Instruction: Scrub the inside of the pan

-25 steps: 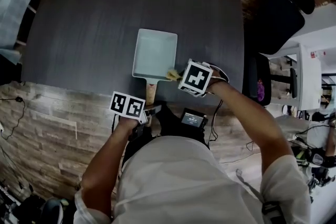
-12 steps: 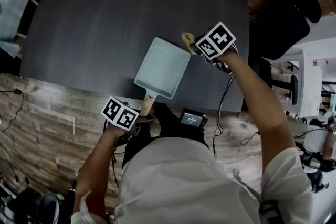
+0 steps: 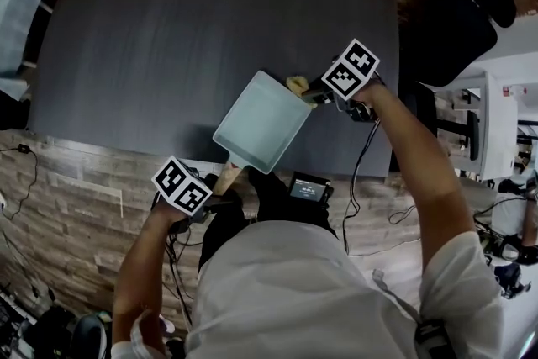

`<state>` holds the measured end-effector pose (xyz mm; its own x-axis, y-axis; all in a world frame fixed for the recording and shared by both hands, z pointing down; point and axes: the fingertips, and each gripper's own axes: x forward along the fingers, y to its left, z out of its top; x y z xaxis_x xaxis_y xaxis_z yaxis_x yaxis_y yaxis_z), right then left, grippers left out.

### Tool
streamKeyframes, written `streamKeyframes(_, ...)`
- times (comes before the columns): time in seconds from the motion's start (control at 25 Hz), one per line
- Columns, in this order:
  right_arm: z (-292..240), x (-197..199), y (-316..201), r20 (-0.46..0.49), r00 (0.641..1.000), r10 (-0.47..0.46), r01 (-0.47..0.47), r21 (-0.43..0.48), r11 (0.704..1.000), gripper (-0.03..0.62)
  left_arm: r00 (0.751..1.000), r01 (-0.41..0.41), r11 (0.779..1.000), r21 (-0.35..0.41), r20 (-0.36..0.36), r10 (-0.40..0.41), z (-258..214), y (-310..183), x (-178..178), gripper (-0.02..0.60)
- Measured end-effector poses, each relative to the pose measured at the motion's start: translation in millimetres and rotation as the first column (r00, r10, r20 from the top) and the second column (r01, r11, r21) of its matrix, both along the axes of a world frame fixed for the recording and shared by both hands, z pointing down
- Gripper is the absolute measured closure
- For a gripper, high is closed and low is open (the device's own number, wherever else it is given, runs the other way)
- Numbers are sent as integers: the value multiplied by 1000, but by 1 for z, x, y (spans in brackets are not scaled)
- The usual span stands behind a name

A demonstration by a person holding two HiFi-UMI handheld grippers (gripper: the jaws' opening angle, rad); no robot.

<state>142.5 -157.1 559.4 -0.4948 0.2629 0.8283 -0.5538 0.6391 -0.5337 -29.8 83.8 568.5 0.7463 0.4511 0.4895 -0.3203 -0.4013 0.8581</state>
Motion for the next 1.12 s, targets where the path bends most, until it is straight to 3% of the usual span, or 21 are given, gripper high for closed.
streamKeyframes(0.24,3,-11,-7,47,997,61,-58,-66,996,551,999,-44,999,5,19,44,1,0,-2,509)
streamKeyframes(0.52,0,-23,-23,68,996,53,-47,-88,995,551,995,-88,996,29,54,86,5,-3,2,508)
streamKeyframes(0.92,-5,-50,-54,61,998,23,-20,-56,998,551,988,-137,990,41,78,133,3,-5,5,508)
streamKeyframes(1.12,-3,-64,-65,26,999,-33,34,-25,999,551,990,-118,992,33,79,115,4,-7,6,508)
